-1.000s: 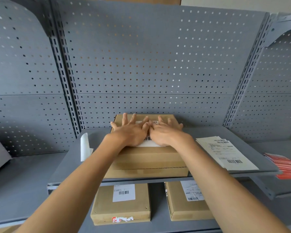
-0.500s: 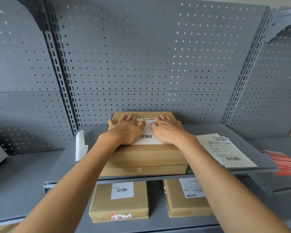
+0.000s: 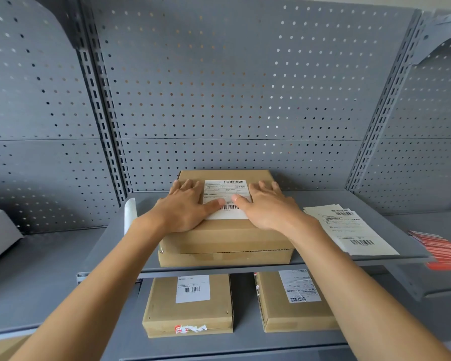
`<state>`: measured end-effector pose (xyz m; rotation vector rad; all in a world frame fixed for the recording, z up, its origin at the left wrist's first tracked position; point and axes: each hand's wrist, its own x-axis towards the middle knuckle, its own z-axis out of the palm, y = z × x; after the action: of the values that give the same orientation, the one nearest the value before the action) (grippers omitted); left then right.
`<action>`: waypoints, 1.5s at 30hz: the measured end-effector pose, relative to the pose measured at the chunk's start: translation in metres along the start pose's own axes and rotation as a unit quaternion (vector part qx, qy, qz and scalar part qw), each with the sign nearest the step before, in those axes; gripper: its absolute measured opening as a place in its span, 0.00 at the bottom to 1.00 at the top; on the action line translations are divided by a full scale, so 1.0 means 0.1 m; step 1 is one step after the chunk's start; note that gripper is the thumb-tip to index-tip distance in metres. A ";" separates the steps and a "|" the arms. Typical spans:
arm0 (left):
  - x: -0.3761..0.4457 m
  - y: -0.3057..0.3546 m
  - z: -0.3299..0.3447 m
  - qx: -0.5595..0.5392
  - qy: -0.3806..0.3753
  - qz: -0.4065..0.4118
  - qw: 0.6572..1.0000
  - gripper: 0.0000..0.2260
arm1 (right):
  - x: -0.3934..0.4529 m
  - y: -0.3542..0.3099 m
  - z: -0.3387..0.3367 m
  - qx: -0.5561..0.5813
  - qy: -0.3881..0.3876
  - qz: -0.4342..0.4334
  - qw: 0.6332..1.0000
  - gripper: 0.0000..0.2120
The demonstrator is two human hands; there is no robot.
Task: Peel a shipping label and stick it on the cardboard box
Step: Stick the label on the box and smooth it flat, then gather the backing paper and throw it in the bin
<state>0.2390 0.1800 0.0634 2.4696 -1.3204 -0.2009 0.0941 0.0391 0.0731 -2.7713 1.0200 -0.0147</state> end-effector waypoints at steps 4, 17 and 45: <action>-0.04 -0.01 -0.03 -0.034 -0.011 0.029 0.999 0.20 | -0.02 0.04 -0.03 0.015 -0.020 -0.012 1.000 0.32; -0.26 -0.08 -0.17 -0.076 0.159 -0.036 0.984 0.23 | -0.10 -0.13 -0.09 0.028 0.086 -0.087 0.992 0.27; -1.27 -1.43 -0.41 -0.015 0.297 -0.223 0.928 0.18 | 0.01 -2.23 0.31 -0.067 -0.043 -0.249 0.965 0.17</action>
<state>0.2907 0.3675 0.0472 2.4742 -0.4973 0.3938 0.2401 0.2107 0.0826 -3.0416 0.2914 0.1080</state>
